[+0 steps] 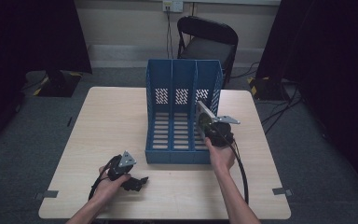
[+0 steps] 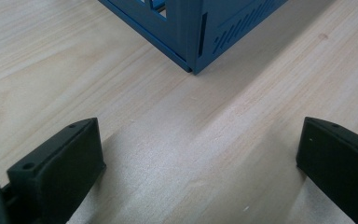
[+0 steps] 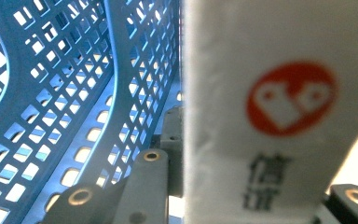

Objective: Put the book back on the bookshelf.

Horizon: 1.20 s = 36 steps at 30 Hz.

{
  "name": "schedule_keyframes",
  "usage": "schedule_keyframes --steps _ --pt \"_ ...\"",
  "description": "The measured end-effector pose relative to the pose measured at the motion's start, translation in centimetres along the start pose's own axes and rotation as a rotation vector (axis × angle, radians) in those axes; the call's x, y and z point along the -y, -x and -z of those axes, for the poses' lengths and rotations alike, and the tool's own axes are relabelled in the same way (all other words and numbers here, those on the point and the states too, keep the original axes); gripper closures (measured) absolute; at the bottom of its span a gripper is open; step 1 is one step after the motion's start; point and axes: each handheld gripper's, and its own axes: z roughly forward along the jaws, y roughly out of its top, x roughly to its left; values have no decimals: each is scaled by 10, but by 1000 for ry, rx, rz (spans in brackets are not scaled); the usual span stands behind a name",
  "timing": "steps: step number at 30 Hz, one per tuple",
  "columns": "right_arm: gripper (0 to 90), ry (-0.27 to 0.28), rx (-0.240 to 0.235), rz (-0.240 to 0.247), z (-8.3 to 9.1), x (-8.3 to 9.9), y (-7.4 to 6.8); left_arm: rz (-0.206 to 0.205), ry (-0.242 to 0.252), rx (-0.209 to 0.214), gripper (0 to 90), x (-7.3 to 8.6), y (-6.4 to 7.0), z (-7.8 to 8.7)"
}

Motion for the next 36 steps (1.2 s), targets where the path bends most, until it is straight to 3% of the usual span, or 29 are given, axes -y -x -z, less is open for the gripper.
schedule_keyframes --steps 25,30,36 --pt "738 -33 -2 50 7 22 -6 0 1 3 0 0 0 0" --pt "699 -3 -17 51 10 21 -5 0 1 3 0 0 0 0" --pt "643 72 -60 35 18 22 -2 0 1 3 0 0 0 0"
